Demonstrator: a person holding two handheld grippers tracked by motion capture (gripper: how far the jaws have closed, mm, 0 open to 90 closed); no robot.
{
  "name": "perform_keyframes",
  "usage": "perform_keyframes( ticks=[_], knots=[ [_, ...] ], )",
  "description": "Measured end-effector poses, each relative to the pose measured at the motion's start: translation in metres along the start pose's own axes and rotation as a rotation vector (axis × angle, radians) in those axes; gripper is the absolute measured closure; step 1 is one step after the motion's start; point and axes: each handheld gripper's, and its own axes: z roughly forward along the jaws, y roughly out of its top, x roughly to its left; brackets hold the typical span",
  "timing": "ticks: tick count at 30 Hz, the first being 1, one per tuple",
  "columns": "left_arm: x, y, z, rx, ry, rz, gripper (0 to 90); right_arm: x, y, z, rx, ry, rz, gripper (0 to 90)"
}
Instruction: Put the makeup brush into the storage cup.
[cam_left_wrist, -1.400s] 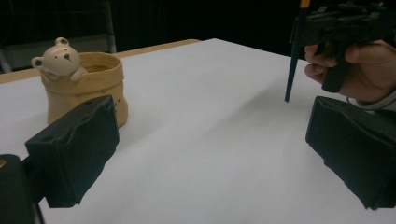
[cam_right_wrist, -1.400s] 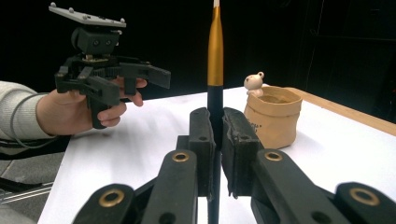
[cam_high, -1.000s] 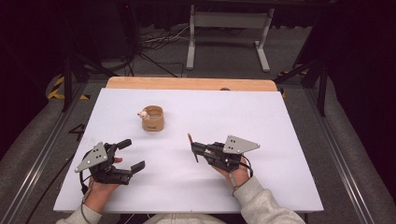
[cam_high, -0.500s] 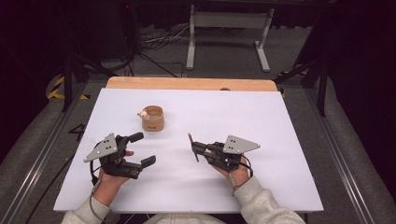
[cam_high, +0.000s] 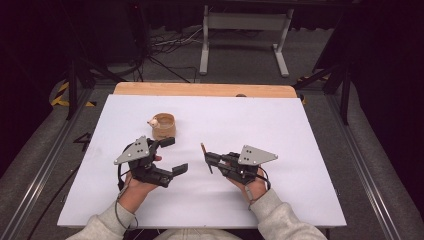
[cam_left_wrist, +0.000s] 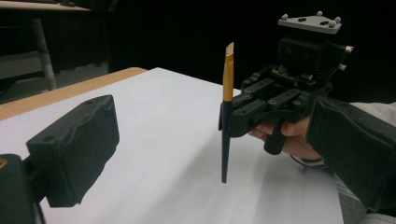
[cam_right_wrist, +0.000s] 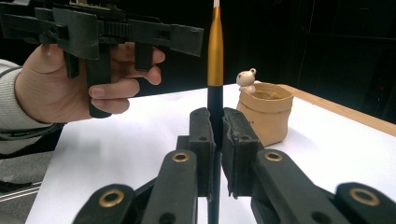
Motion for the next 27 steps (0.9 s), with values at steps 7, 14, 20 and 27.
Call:
perform_keyframes(
  ticks=[7, 14, 20, 27],
  knots=[
    [-0.001, 0.003, 0.013, 0.0, -0.02, -0.008, 4.0, 0.0, 0.0, 0.0, 0.004, 0.0, -0.004, 83.2],
    [-0.002, 0.003, 0.022, 0.005, -0.031, -0.022, 4.7, 0.001, 0.0, 0.001, 0.006, -0.005, -0.008, 83.2],
    [-0.004, 0.005, 0.031, 0.016, -0.029, -0.022, 6.7, 0.002, 0.0, 0.002, 0.006, -0.005, -0.01, 83.2],
    [-0.006, 0.006, 0.037, 0.012, -0.032, -0.032, 12.6, 0.001, 0.0, 0.001, 0.005, -0.004, -0.01, 83.2]
  ],
)
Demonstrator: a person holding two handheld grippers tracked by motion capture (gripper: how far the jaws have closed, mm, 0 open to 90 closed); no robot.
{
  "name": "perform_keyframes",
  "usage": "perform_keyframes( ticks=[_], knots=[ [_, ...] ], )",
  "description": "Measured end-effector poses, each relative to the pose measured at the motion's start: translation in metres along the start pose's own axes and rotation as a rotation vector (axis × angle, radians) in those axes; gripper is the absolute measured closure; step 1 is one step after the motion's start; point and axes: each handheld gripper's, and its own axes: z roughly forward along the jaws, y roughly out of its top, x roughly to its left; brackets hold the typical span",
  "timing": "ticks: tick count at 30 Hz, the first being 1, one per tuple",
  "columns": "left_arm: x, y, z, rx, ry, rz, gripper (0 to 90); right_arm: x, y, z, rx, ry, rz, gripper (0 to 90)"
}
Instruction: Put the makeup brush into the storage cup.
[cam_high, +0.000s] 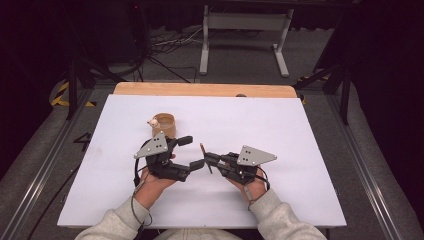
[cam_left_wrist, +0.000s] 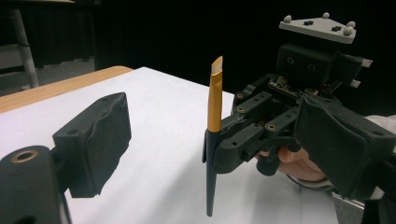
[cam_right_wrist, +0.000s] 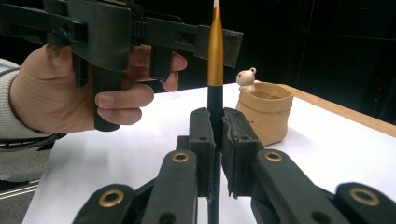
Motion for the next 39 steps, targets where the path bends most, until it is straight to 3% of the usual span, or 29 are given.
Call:
perform_keyframes(
  ticks=[7, 14, 22, 31, 39],
  knots=[
    [-0.0025, -0.0008, 0.004, 0.003, 0.001, 0.006, 26.1, 0.0005, -0.0001, 0.0001, 0.003, -0.001, -0.001, 83.1],
    [-0.0032, -0.001, 0.0027, -0.005, -0.006, 0.013, 53.0, 0.0006, -0.0003, 0.0005, 0.005, -0.003, -0.004, 83.2],
    [-0.0052, -0.0026, 0.0047, 0.024, 0.007, 0.018, 72.1, 0.001, -0.0004, 0.0006, 0.008, -0.004, -0.006, 83.1],
    [-0.0032, -0.0042, 0.0048, 0.033, 0.027, 0.005, 78.8, 0.0012, -0.0009, 0.0013, 0.012, -0.005, -0.009, 83.1],
    [-0.0038, -0.0041, 0.0049, 0.03, 0.016, 0.001, 82.2, 0.0015, -0.001, 0.0015, 0.013, -0.007, -0.012, 83.1]
  ],
)
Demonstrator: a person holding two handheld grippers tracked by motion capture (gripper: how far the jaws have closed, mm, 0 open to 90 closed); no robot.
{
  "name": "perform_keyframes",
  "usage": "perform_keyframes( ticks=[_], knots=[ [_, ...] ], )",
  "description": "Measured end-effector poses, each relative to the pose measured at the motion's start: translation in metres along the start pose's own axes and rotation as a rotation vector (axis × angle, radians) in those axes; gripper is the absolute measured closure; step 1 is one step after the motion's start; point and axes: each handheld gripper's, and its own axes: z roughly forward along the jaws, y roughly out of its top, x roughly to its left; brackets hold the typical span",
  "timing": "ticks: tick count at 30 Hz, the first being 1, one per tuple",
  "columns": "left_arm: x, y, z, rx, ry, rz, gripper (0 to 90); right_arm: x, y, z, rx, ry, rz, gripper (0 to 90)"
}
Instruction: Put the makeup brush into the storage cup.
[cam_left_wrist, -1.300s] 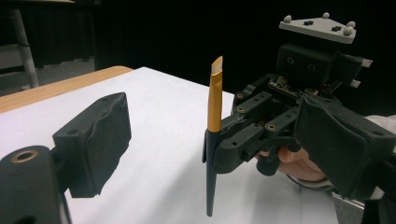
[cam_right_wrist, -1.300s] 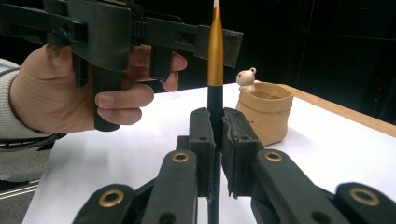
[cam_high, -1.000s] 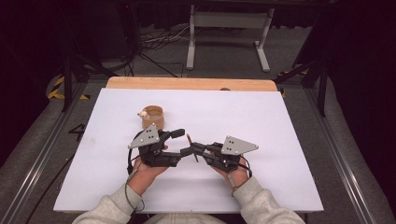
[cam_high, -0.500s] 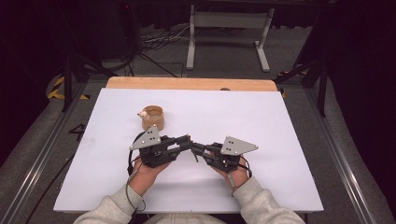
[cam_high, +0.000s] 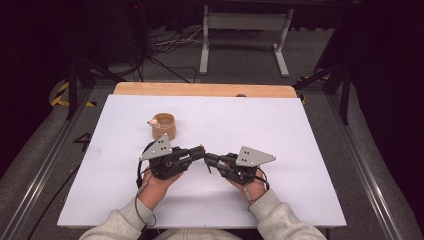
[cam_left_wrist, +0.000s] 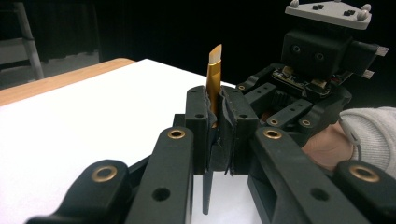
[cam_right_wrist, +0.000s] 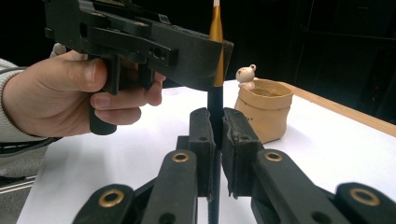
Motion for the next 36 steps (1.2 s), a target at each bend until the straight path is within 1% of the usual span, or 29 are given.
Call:
perform_keyframes(
  ticks=[1, 5, 10, 13, 18, 19, 22, 23, 25, 27, 28, 29, 31, 34, 36],
  knots=[
    [0.0, 0.0, 0.0, 0.002, -0.005, -0.01, 82.3, 0.0, 0.0, 0.0, 0.0, 0.001, 0.0, 83.1],
    [0.0, 0.0, -0.001, 0.003, -0.004, -0.001, 82.5, 0.0, 0.0, 0.0, 0.0, 0.002, 0.0, 83.1],
    [0.0, 0.0, -0.001, -0.001, -0.013, -0.006, 82.7, 0.0, 0.001, -0.001, 0.0, 0.009, 0.001, 81.8],
    [-0.001, 0.002, -0.002, -0.005, -0.012, -0.002, 82.6, 0.001, 0.003, -0.001, 0.0, 0.01, -0.001, 70.2],
    [-0.002, 0.006, -0.005, -0.003, -0.003, 0.009, 82.7, 0.003, 0.004, -0.004, 0.002, 0.022, 0.0, 47.7],
    [-0.001, 0.007, -0.006, -0.004, 0.003, 0.013, 82.7, 0.003, 0.004, -0.005, -0.003, 0.018, 0.006, 42.0],
    [0.001, 0.01, -0.009, -0.003, 0.019, 0.014, 82.6, 0.003, 0.006, -0.01, -0.016, 0.03, 0.028, 31.8],
    [0.002, 0.011, -0.01, -0.003, 0.023, 0.009, 82.6, 0.003, 0.007, -0.011, -0.021, 0.027, 0.029, 28.5],
    [0.005, 0.014, -0.012, -0.002, 0.04, 0.008, 82.6, 0.002, 0.008, -0.014, -0.029, 0.004, 0.035, 16.6],
    [0.006, 0.017, -0.014, 0.0, 0.056, 0.015, 82.6, 0.001, 0.008, -0.017, -0.031, -0.009, 0.047, 13.5],
    [0.007, 0.019, -0.015, 0.003, 0.06, 0.017, 82.7, 0.0, 0.008, -0.018, -0.029, -0.015, 0.047, 10.4],
    [0.007, 0.022, -0.015, 0.002, 0.067, 0.023, 82.7, -0.001, 0.008, -0.019, -0.019, -0.02, 0.05, 8.3],
    [0.008, 0.025, -0.016, 0.002, 0.076, 0.035, 82.6, -0.004, 0.007, -0.022, -0.004, -0.017, 0.076, 7.9],
    [0.009, 0.031, -0.017, 0.004, 0.088, 0.034, 82.6, -0.004, 0.007, -0.025, -0.007, -0.021, 0.073, 7.3],
    [0.011, 0.034, -0.018, 0.005, 0.099, 0.043, 82.7, -0.004, 0.007, -0.027, -0.012, -0.023, 0.077, 4.9]
  ],
)
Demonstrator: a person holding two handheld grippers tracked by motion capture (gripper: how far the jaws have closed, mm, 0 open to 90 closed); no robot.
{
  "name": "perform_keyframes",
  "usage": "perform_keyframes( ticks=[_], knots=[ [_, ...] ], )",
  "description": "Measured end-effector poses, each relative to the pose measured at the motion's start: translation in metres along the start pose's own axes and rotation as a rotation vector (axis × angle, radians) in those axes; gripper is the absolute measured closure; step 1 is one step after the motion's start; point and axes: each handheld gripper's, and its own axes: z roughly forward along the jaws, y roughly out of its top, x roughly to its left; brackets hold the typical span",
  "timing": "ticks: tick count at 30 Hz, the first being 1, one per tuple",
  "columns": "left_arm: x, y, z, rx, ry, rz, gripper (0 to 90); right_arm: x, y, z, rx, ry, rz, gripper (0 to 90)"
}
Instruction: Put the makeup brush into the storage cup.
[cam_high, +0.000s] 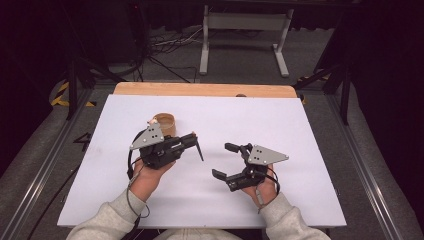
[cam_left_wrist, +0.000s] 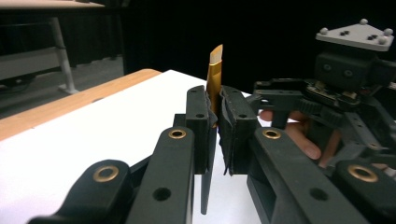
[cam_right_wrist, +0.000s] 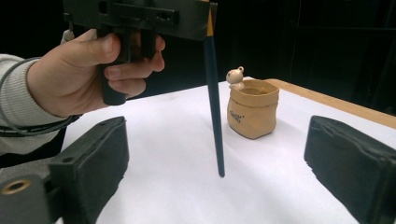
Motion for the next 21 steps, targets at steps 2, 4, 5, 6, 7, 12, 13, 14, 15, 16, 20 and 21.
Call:
perform_keyframes(
  ticks=[2, 4, 5, 6, 7, 12, 13, 14, 15, 16, 20, 21],
  knots=[
    [0.002, 0.002, -0.001, 0.008, 0.009, -0.002, 82.6, -0.001, 0.0, -0.002, 0.0, -0.001, 0.003, 4.2],
    [0.005, 0.005, -0.001, 0.007, 0.023, 0.0, 82.6, -0.002, -0.001, -0.003, 0.005, -0.004, 0.01, 2.3],
    [0.005, 0.005, -0.001, 0.006, 0.025, -0.007, 82.7, -0.003, -0.002, -0.004, 0.006, -0.007, 0.014, 2.1],
    [0.006, 0.006, -0.001, 0.004, 0.031, -0.005, 82.6, -0.003, -0.002, -0.005, 0.002, -0.005, 0.014, 2.1],
    [0.008, 0.007, -0.002, 0.003, 0.038, -0.004, 82.7, -0.004, -0.003, -0.006, -0.004, -0.005, 0.01, 2.1],
    [0.013, 0.012, -0.004, 0.001, 0.058, 0.001, 82.7, -0.007, -0.005, -0.011, 0.001, -0.022, 0.007, 0.8],
    [0.015, 0.013, -0.004, -0.001, 0.064, 0.001, 82.6, -0.007, -0.005, -0.012, 0.002, -0.026, 0.006, 0.5],
    [0.015, 0.014, -0.005, 0.001, 0.066, -0.003, 82.6, -0.008, -0.006, -0.014, 0.002, -0.029, 0.008, 0.0],
    [0.017, 0.015, -0.005, 0.001, 0.071, -0.001, 82.7, -0.008, -0.006, -0.014, 0.001, -0.03, 0.01, 0.0],
    [0.018, 0.016, -0.006, 0.001, 0.075, 0.0, 82.6, -0.009, -0.006, -0.016, 0.002, -0.035, 0.011, 0.0],
    [0.023, 0.021, -0.009, -0.002, 0.099, 0.003, 82.6, -0.012, -0.008, -0.021, 0.01, -0.056, 0.014, 0.0],
    [0.024, 0.022, -0.01, -0.002, 0.104, 0.003, 82.7, -0.012, -0.009, -0.023, 0.012, -0.061, 0.011, 0.0]
  ],
)
